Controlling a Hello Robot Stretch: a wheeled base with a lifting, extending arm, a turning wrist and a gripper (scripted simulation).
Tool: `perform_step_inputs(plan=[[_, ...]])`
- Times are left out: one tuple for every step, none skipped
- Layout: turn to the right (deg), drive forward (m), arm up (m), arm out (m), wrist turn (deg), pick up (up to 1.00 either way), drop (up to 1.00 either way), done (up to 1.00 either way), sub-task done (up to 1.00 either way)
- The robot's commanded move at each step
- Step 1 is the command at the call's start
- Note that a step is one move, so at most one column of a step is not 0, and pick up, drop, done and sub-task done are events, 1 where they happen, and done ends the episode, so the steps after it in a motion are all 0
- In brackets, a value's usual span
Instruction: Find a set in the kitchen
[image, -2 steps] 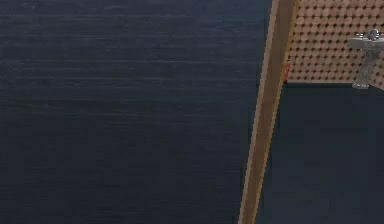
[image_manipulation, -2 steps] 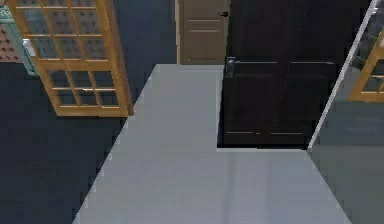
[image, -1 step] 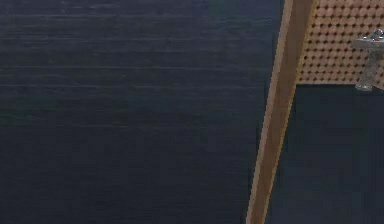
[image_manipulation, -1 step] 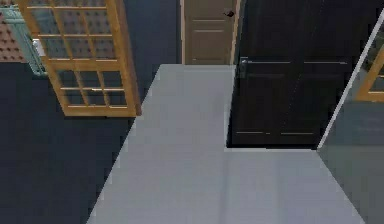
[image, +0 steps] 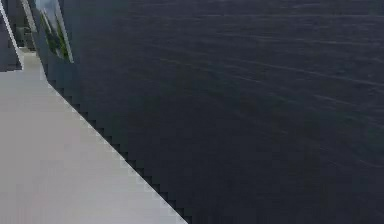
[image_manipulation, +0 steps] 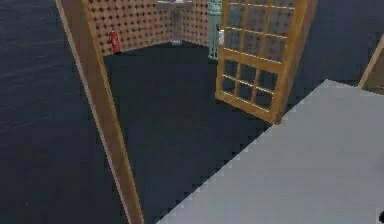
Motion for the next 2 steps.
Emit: perform_step_inputs(plan=[[-39.0, 0.0, 0.0, 0.0, 0.0, 0.0, 0.0, 0.0, 0.0], [0.0, 1.0, 0.0, 0.0, 0.0, 0.0, 0.0, 0.0, 0.0]])
